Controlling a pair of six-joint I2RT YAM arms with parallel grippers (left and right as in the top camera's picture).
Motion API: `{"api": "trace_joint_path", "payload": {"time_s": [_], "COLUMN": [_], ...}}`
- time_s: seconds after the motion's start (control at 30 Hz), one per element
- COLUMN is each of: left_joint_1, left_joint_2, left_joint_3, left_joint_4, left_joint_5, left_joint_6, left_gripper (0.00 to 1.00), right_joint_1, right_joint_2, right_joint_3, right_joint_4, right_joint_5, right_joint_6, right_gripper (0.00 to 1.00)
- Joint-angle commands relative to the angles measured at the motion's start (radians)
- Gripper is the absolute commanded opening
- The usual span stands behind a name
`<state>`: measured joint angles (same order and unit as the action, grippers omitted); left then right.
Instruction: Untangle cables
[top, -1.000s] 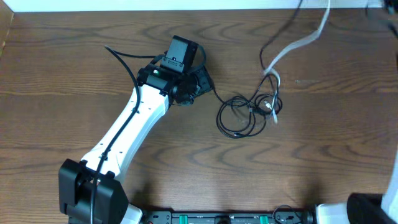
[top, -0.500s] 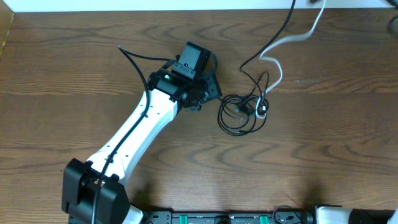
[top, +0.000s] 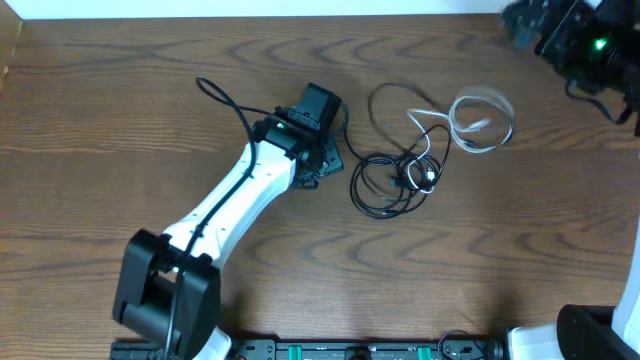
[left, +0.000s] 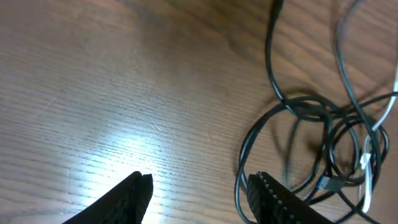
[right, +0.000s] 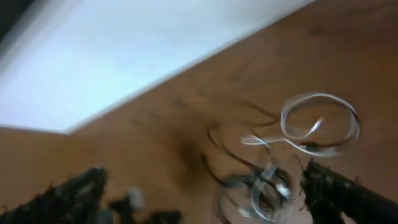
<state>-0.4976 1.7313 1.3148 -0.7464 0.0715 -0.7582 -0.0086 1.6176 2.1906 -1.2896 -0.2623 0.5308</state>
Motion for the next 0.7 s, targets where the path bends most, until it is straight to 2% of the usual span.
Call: {"api": "trace_joint_path", "payload": {"time_s": [0.0, 0.27, 0.37, 0.47, 0.67], "left_joint_1": [0.003, -0.005, -0.019, -0.036, -0.046], "left_joint_2": [0.036, 0.080, 0.108, 0.141, 0.177], "left_joint_3": [-0.003, -0.003, -0.003, -0.003, -0.003], "left_joint_4": [0.003, 0.023, 0.035, 0.061, 0.075], "left_joint_5": [0.052, 0.135, 0.142, 0.195, 0.198], "left_joint_6": [-0.021, -0.025, -0.041, -0.043, -0.043], "left_gripper": [0.55, 0.55, 0.55, 0.55, 0.55], "right_joint_1": [0.017, 0.105, 0.148, 0.176, 0.178], "right_joint_2": [0.032, 0.115, 0.159, 0.213, 0.357], "right_joint_3": [0.012, -0.012, -0.050, -0.072, -0.083], "right_joint_4": [-0.080, -0.248, -0.242, -0.209, -0.108], "right_joint_5": [0.043, 0.043, 0.065, 0.169, 0.304], "right_joint_6": [-0.152, -0.245, -0.286, -0.283, -0.182], "right_gripper": [0.99, 0.99, 0.99, 0.99, 0.99]}}
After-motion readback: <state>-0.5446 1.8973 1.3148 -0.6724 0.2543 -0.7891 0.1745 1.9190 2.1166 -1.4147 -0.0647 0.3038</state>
